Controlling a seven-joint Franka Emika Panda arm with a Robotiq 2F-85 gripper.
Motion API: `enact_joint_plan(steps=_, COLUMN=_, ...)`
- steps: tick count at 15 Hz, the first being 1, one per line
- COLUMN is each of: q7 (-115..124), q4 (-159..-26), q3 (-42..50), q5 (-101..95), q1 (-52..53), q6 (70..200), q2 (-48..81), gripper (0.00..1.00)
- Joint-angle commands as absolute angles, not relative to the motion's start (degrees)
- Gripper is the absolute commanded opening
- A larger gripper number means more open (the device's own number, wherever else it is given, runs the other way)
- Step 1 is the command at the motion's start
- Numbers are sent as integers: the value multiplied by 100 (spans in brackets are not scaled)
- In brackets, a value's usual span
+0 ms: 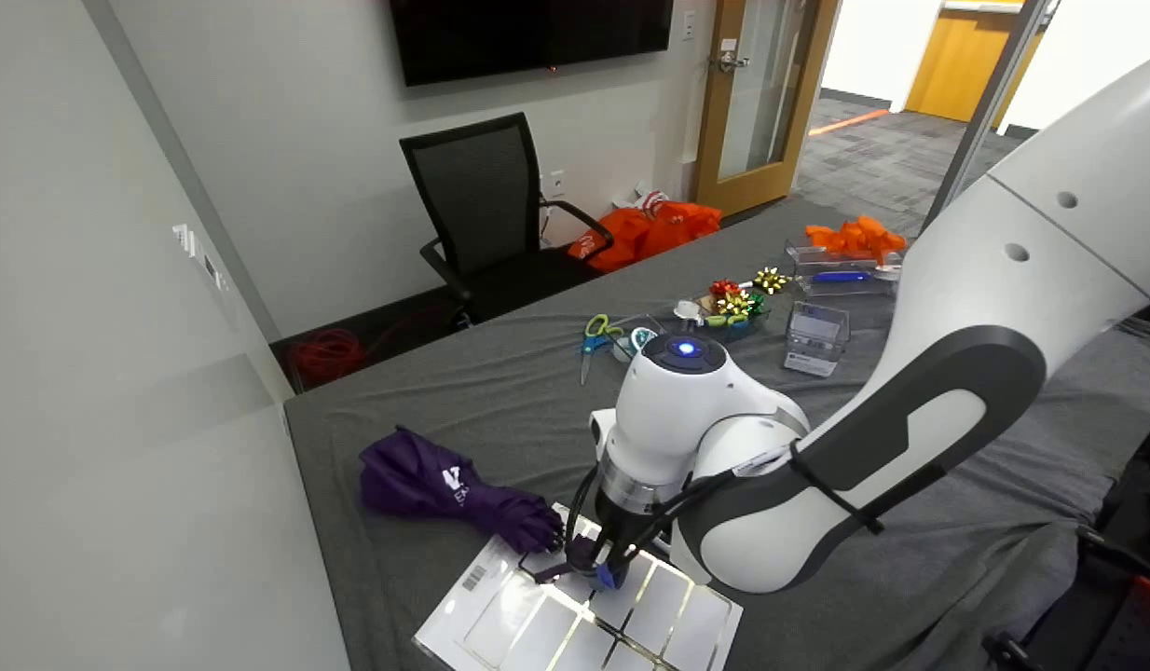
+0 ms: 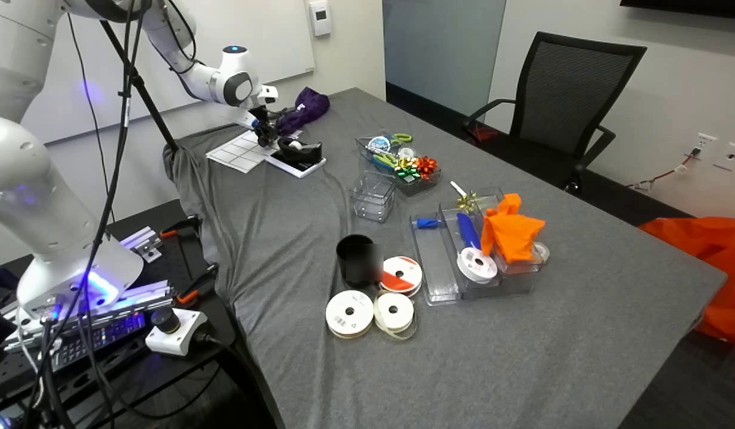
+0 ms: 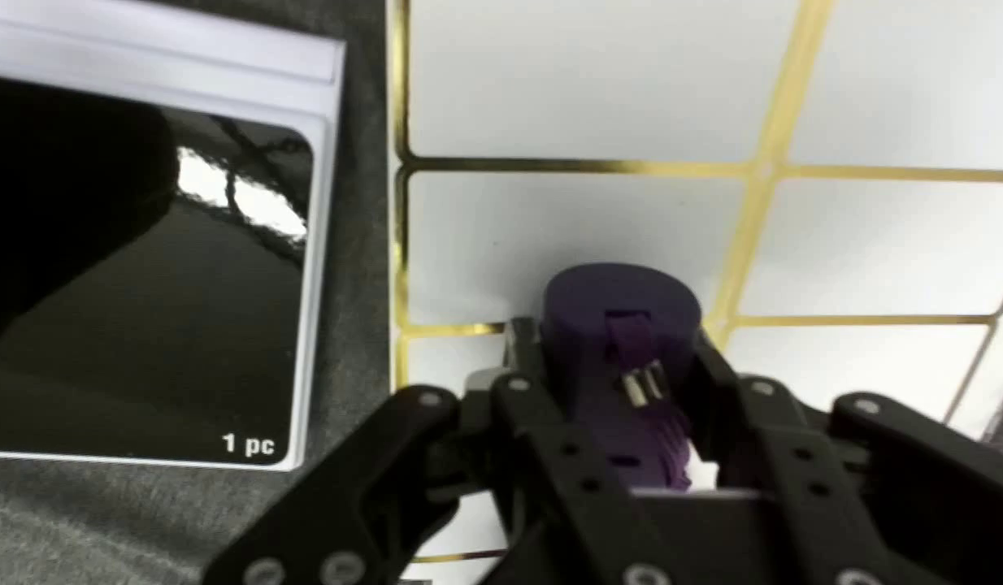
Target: Shift the umbrella to the right
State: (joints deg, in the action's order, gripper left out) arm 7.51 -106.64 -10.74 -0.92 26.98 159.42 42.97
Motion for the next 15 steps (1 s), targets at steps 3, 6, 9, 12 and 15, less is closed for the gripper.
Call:
enact_joint_plan(steps=3, q7=424, q4=-11232, q3=-1642, q5=66, q1=2304, q6=15188, q2=3247, gripper=16)
enact_joint_plan(steps=6, q7=132, q4=-11233, q3=-1920, q5=310, q1=1973, q6=14667, q2=2774, gripper=16)
enact_joint_plan(steps=9, q7=-360, q4=-11000, q3=-2088, q5=770, q1=1558, q6=14154, q2=2384, gripper=16)
enact_joint_plan(steps=12, q7=-872, q4=-10675, q3=-1996, q5=1075, q1=1254, q6=13677, q2=2129, gripper=16)
enact_joint_plan(steps=15, q7=-1142, q4=-10205, q3=-1773, q5=1022, q1=1064, q6=13309, q2=2151, gripper=16)
